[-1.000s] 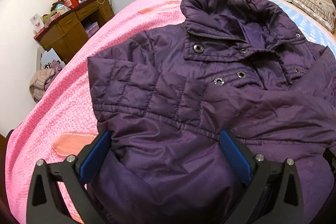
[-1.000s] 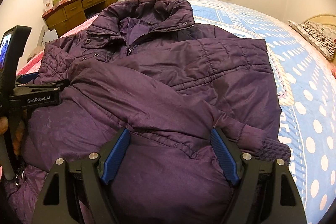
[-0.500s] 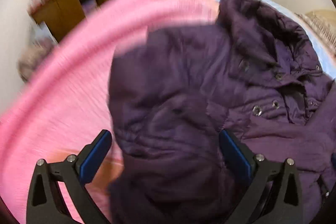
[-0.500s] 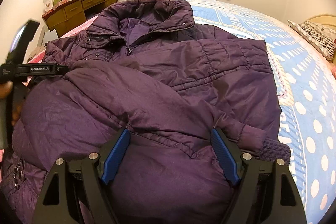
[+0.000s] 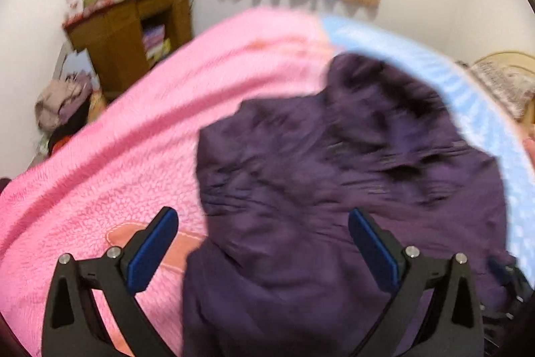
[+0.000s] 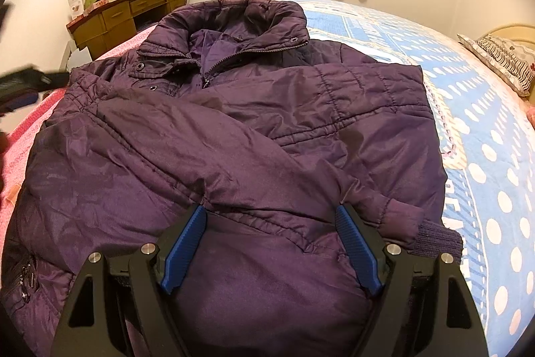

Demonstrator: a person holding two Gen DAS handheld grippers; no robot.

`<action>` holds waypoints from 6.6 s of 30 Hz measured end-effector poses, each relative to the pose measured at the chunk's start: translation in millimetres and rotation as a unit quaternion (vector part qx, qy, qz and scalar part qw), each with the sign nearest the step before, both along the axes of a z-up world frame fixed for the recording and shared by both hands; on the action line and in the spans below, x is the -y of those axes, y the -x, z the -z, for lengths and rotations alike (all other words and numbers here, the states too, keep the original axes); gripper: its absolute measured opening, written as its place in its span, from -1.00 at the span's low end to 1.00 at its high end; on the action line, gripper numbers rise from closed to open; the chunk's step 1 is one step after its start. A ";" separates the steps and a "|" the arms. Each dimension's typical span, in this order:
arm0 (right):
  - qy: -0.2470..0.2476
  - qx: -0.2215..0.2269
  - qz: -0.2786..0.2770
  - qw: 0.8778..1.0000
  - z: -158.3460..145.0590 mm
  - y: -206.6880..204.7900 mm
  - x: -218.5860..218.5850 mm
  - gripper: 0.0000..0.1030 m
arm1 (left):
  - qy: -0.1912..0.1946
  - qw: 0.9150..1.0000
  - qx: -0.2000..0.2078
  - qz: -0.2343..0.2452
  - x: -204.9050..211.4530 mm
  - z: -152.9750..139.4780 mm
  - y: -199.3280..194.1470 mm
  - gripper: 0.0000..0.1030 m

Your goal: Fold large clothes

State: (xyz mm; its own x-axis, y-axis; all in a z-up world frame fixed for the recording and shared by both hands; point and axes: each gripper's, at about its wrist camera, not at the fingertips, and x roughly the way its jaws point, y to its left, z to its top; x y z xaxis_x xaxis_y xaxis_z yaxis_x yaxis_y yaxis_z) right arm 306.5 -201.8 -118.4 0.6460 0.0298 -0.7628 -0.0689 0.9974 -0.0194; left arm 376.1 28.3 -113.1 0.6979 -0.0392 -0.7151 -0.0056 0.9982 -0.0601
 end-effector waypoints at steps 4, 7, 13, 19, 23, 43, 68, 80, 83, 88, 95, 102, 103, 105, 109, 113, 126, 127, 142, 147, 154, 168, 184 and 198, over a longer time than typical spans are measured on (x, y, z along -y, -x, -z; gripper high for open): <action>-0.001 0.000 0.000 1.000 0.2 -0.2 0.0 0.56 | -0.004 0.998 0.002 0.070 40.0 7.0 23.2 1.00; 0.001 -0.001 0.000 1.000 0.6 -0.3 -0.6 0.56 | -0.062 0.995 -0.032 0.072 54.2 46.4 20.0 1.00; 0.012 -0.005 0.001 1.000 2.1 -2.1 -4.1 0.57 | -0.091 0.993 -0.031 0.071 59.9 63.9 20.2 1.00; 0.027 -0.006 0.002 1.000 3.3 -3.5 -7.8 0.58 | -0.102 0.992 -0.027 0.066 68.6 60.7 25.6 1.00; 0.033 -0.007 0.003 0.999 3.6 -4.0 -9.3 0.58 | -0.108 0.992 -0.028 0.065 68.9 61.5 24.5 1.00; 0.039 -0.004 0.005 0.999 0.4 -2.8 -11.8 0.59 | -0.127 0.990 -0.021 0.062 72.2 62.6 25.7 1.00; -0.050 -0.006 -0.054 0.997 -80.5 -223.1 51.9 0.60 | -0.047 0.994 -0.041 0.090 52.5 -3.3 -145.2 1.00; 0.015 -0.079 -0.103 0.991 -40.4 -312.2 25.1 0.17 | -0.067 0.990 -0.068 0.109 63.0 30.1 -193.0 0.83; 0.025 -0.079 -0.106 0.991 -36.4 -306.6 28.0 -0.67 | -0.073 0.987 -0.057 0.130 67.6 27.3 -189.8 0.29; 0.054 -0.031 -0.114 0.992 -55.3 -271.0 34.3 -0.71 | -0.096 0.981 -0.020 0.165 72.4 6.2 -173.1 -0.66; 0.104 0.006 -0.127 0.986 -73.6 -234.9 35.1 -0.73 | -0.129 0.973 0.034 0.191 66.3 -16.1 -138.8 -0.73; 0.151 0.003 -0.134 0.979 -66.4 -205.4 39.5 -0.73 | -0.195 0.953 0.073 0.220 66.6 -12.2 -96.8 -0.75; 0.155 0.001 -0.133 0.979 -62.9 -203.0 41.1 -0.73 | -0.203 0.950 0.077 0.226 67.2 -10.9 -92.5 -0.75; 0.160 -0.006 -0.127 0.979 -54.4 -198.5 46.7 -0.74 | -0.230 0.939 0.091 0.240 70.0 -4.7 -79.7 -0.75; 0.171 -0.018 -0.123 0.977 -37.2 -189.1 51.9 -0.74 | -0.286 0.914 0.112 0.265 75.3 10.3 -63.1 -0.76; 0.182 -0.027 -0.120 0.976 -27.7 -187.2 51.3 -0.74 | -0.334 0.890 0.126 0.284 79.7 24.6 -52.9 -0.76; 0.249 -0.016 -0.148 0.957 -6.2 -177.7 43.3 -0.74 | -0.416 0.846 0.130 0.307 79.2 52.9 -47.7 -0.76; 0.255 -0.016 -0.150 0.955 -5.4 -177.0 42.4 -0.74 | -0.418 0.845 0.131 0.305 79.9 53.5 -47.7 -0.76; 0.188 -0.020 -0.145 0.971 -81.9 -150.2 74.0 0.34 | -0.252 0.905 0.187 0.287 34.1 -58.4 -3.8 0.74; -0.048 -0.011 -0.035 0.998 -114.0 -198.9 81.1 0.34 | -0.204 0.935 0.227 0.181 36.2 -94.9 -57.3 0.97; -0.075 -0.030 -0.013 0.997 -92.4 -266.2 33.1 0.34 | -0.116 0.984 0.092 0.098 49.7 -62.0 -187.6 0.91; -0.005 -0.159 -0.084 0.984 -9.4 -218.2 36.4 0.33 | -0.152 0.950 -0.051 0.269 93.3 33.8 -112.1 0.61; -0.017 -0.098 -0.097 0.990 -41.3 -193.5 36.1 0.32 | -0.156 0.967 -0.040 0.198 99.7 23.8 -148.8 0.59; -0.064 -0.109 -0.041 0.991 -39.4 -200.7 62.3 -0.52 | -0.071 0.972 -0.011 0.225 86.5 -1.5 -116.2 -0.57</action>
